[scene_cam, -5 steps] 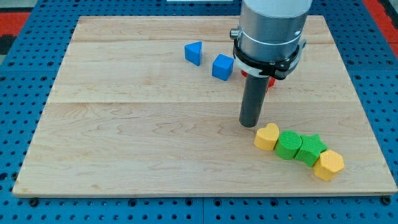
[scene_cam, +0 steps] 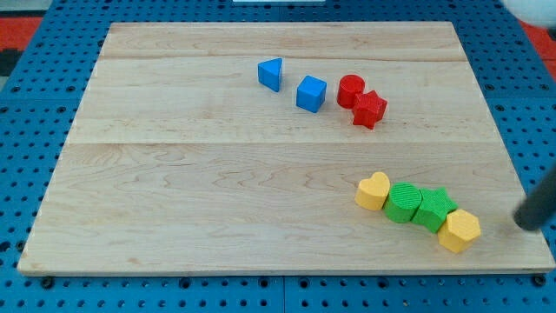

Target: Push the green blocks towards the red star

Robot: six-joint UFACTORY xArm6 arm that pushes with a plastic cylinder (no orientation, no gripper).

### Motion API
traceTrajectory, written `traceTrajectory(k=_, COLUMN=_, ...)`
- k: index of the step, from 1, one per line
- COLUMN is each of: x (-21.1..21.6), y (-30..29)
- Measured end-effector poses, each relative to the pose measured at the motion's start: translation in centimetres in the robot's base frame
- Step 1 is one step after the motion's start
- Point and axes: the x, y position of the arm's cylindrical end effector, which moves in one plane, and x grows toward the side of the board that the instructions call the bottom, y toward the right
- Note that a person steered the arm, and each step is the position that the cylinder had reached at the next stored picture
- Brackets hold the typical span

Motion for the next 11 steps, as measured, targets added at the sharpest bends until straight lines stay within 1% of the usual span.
traceTrajectory(k=1, x=2.7, y=-1.1)
traceTrajectory(k=2, x=2.8, y=-4.8)
traceTrajectory(k=3, x=2.9, y=-13.9)
traceTrajectory(k=4, x=2.9, y=-21.5)
traceTrajectory(k=5, x=2.8, y=-23.3)
traceTrajectory(k=7, x=2.3, y=-31.0)
traceTrajectory(k=9, x=2.0, y=-21.7)
traceTrajectory(k=11, x=-0.7, y=-17.9)
